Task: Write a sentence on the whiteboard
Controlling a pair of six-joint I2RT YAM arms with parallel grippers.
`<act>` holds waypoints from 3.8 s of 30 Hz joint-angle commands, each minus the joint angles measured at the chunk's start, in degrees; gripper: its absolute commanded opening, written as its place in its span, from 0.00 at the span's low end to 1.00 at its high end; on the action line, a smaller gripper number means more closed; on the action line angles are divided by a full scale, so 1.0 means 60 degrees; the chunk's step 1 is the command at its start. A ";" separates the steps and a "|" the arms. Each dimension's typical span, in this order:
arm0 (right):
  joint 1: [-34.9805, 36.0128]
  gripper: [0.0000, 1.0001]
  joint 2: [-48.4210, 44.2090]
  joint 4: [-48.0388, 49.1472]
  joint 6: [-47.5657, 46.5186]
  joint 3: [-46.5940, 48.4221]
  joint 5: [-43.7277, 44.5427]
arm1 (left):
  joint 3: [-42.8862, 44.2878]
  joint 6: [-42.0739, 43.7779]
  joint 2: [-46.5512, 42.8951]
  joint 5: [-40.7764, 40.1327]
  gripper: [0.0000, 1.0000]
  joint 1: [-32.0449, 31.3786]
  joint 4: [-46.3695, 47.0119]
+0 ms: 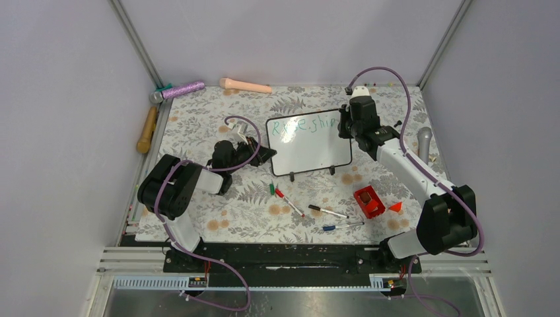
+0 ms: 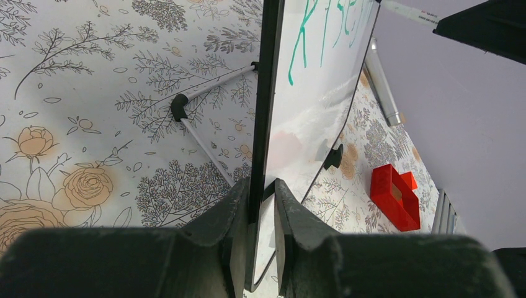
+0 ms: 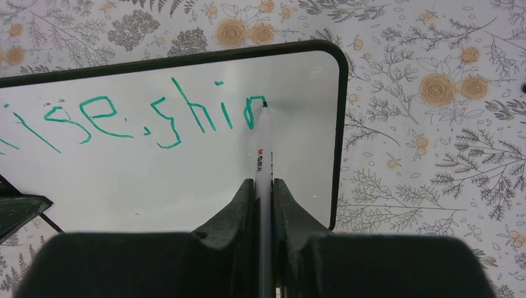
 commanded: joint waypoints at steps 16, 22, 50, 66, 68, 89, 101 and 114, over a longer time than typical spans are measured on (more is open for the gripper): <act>-0.0101 0.00 -0.0802 -0.0359 0.0054 -0.0259 0.0133 | 0.0205 0.0206 -0.0074 -0.0370 0.00 0.0032 0.0033; -0.0249 0.00 -0.0969 -0.0427 -0.0024 -0.0099 0.0189 | 0.0201 0.0203 -0.0056 -0.0360 0.00 0.0024 0.0022; -0.0371 0.00 -0.0162 -0.0333 -0.0009 0.0429 -0.0182 | 0.0224 0.0199 -0.0057 -0.0362 0.00 0.0032 -0.0010; -0.0472 0.00 0.0168 -0.0497 0.0103 0.0607 0.0457 | 0.0220 0.0221 -0.0055 -0.0375 0.00 0.0024 -0.0018; -0.0516 0.00 0.0124 -0.0505 0.0093 0.0592 0.0497 | 0.0218 0.0221 -0.0056 -0.0383 0.00 0.0029 -0.0022; -0.0620 0.00 0.0351 -0.0460 0.0201 0.1079 -0.0150 | 0.0219 0.0221 -0.0059 -0.0373 0.00 0.0033 -0.0019; -0.0620 0.00 0.0326 -0.0457 0.0380 0.0775 -0.0705 | 0.0213 0.0221 -0.0070 -0.0373 0.00 0.0024 -0.0034; -0.0621 0.00 -0.0083 -0.0593 0.0388 0.0154 -0.0808 | 0.0196 0.0213 -0.0087 -0.0383 0.00 0.0025 -0.0023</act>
